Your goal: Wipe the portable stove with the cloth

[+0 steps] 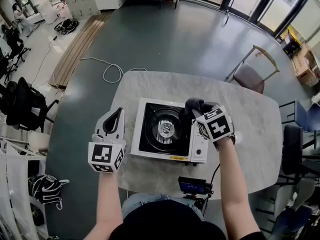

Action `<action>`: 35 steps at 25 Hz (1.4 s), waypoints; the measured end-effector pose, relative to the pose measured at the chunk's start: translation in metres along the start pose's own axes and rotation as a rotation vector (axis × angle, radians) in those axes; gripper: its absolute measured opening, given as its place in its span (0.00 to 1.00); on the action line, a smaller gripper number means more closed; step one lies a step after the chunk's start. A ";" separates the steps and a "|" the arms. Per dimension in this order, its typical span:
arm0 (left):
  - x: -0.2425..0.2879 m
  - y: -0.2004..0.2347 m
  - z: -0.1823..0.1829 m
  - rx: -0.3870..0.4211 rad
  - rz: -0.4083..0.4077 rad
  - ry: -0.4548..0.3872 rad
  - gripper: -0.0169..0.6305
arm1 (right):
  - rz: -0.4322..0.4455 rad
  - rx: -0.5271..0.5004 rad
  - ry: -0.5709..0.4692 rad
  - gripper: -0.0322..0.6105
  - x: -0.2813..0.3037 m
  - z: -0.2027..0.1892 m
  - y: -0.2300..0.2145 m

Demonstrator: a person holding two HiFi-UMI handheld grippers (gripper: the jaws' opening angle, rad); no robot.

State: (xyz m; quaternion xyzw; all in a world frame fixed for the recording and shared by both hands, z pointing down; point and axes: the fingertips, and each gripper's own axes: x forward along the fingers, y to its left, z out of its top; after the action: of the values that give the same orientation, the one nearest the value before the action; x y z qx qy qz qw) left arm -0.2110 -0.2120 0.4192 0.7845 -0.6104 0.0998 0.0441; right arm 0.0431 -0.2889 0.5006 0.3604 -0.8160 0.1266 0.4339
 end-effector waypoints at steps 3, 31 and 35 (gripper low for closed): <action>-0.002 0.003 0.000 0.001 0.006 -0.001 0.04 | 0.053 -0.110 -0.020 0.24 0.006 0.019 0.001; 0.005 0.029 -0.026 -0.049 0.039 0.046 0.04 | 0.276 -0.628 0.372 0.24 0.075 -0.018 0.043; 0.007 0.034 -0.029 -0.064 0.032 0.044 0.04 | 0.210 -0.564 0.335 0.24 0.080 -0.010 0.054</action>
State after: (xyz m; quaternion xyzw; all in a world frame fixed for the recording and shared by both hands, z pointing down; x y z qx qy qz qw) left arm -0.2451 -0.2221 0.4475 0.7704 -0.6248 0.0980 0.0809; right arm -0.0180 -0.2838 0.5764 0.1145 -0.7688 -0.0026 0.6291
